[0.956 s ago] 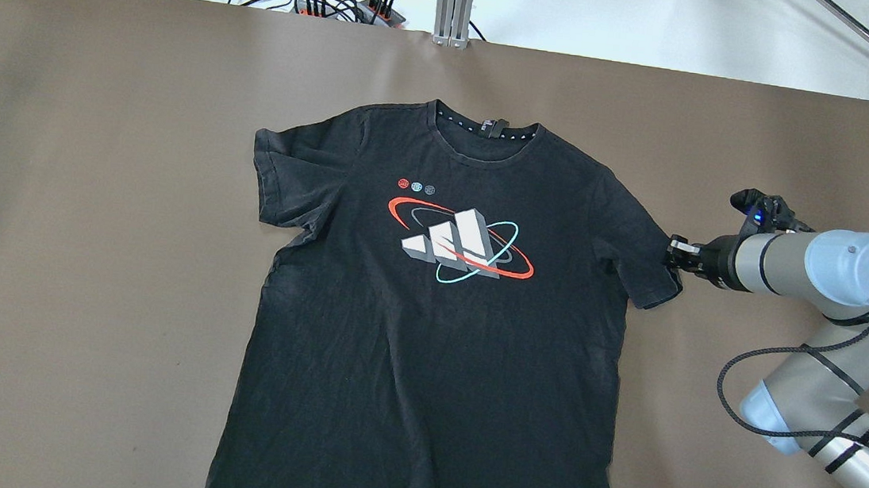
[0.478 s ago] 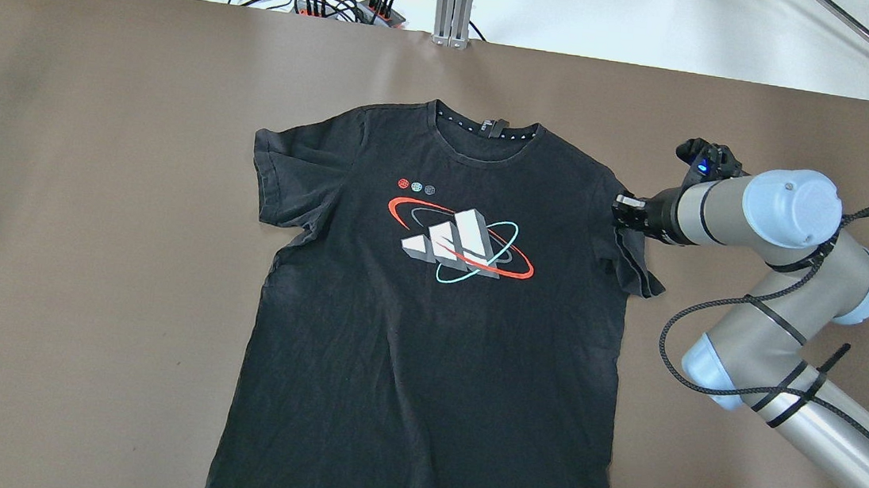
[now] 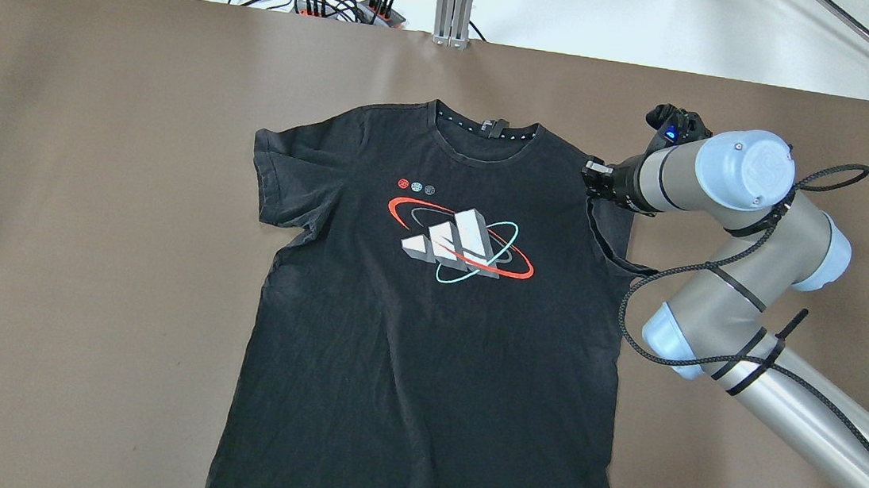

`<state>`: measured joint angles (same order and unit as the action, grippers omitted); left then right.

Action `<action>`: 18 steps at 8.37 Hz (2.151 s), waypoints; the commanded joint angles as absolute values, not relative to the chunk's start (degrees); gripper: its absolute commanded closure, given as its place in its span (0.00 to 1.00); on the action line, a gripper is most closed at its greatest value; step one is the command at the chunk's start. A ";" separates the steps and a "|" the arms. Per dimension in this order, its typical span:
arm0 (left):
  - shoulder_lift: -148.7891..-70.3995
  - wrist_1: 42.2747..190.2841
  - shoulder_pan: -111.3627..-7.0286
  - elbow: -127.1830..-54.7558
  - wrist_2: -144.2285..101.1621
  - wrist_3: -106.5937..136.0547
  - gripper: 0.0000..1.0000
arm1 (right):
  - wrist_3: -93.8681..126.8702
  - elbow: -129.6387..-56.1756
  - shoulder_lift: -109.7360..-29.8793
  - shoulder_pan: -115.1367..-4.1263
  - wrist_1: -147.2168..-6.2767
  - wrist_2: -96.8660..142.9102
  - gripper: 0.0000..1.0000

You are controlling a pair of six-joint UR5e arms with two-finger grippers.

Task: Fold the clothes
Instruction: 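Move the right gripper along the shoulder toward the collar, then lower the right gripper onto the sleeve seam near the shoulder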

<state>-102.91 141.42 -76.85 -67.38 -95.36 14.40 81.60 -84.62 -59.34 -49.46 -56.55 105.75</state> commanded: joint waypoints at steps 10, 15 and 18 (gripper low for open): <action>-102.66 141.42 -76.82 -67.41 -94.66 14.41 0.00 | 81.65 -77.44 -53.80 -44.83 -56.08 98.70 0.21; -102.74 141.42 -76.64 -67.41 -94.57 14.50 0.00 | 81.03 -78.75 -60.19 -44.74 -48.53 98.17 0.06; -103.01 141.33 -76.64 -68.28 -94.48 14.50 0.00 | 81.65 -83.12 -64.49 -41.59 -48.25 98.44 0.06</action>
